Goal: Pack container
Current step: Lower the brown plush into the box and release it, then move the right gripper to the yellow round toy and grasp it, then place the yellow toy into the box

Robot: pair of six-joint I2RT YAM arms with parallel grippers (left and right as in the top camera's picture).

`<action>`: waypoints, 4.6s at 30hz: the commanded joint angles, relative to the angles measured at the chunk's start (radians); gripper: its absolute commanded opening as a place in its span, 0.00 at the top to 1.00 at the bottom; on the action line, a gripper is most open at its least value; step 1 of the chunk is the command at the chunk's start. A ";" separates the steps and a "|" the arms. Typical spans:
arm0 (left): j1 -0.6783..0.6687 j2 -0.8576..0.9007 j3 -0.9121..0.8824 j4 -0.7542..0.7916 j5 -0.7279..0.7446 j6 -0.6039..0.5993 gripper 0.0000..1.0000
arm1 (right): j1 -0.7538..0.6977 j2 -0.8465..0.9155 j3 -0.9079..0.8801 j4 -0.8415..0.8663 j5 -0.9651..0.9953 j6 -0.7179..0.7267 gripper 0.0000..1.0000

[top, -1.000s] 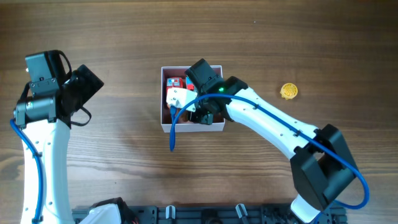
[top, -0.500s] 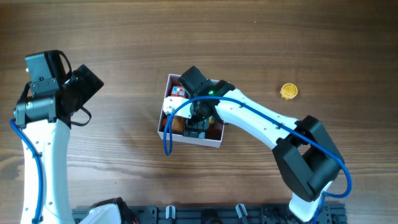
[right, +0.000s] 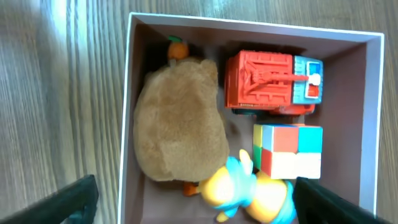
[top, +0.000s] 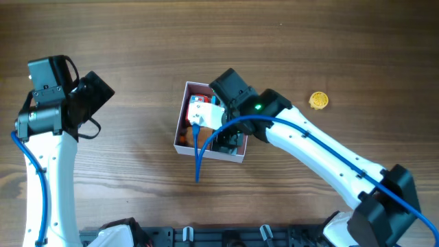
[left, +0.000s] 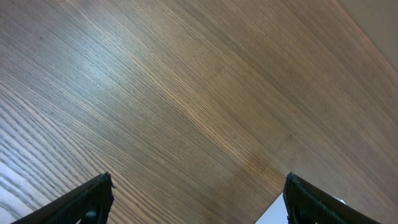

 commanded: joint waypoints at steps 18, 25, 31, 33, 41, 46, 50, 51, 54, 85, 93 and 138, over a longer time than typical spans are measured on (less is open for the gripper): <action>0.005 -0.009 -0.001 -0.001 0.013 -0.014 0.11 | 0.003 0.167 0.041 0.018 0.076 0.349 0.96; 0.005 -0.009 -0.001 -0.001 0.013 -0.013 0.11 | -0.170 -0.137 0.054 -0.006 0.342 0.799 0.95; 0.005 -0.009 -0.001 -0.005 0.013 -0.013 0.11 | -0.540 -0.145 0.052 -0.087 0.342 1.070 0.01; 0.005 -0.005 -0.001 -0.005 0.013 -0.013 0.11 | -0.675 -0.083 0.052 -0.087 0.336 1.070 0.00; 0.004 -0.003 -0.001 -0.005 0.012 -0.014 0.11 | -0.806 0.270 0.052 -0.014 0.252 0.987 0.00; 0.004 0.009 -0.001 -0.005 0.013 -0.013 0.11 | -0.806 0.360 0.052 0.002 0.251 0.975 0.00; 0.004 0.026 -0.001 -0.005 0.012 -0.013 0.11 | -0.806 0.375 0.052 0.004 0.251 0.973 0.01; 0.004 0.029 -0.001 -0.005 0.013 -0.014 0.11 | -0.806 0.377 0.051 0.005 0.251 0.973 0.01; 0.004 0.041 -0.001 -0.006 0.013 -0.014 0.11 | -0.806 0.377 0.050 0.012 0.251 0.972 0.02; 0.004 0.041 -0.001 -0.008 0.013 -0.014 0.11 | -0.806 0.463 0.045 0.018 0.200 0.921 0.43; 0.004 0.041 -0.001 -0.008 0.013 -0.014 0.11 | -0.806 0.463 0.045 0.019 0.200 0.921 0.60; 0.004 0.042 -0.001 -0.013 0.013 -0.014 0.11 | -0.043 0.076 -0.156 -0.030 0.095 0.549 0.80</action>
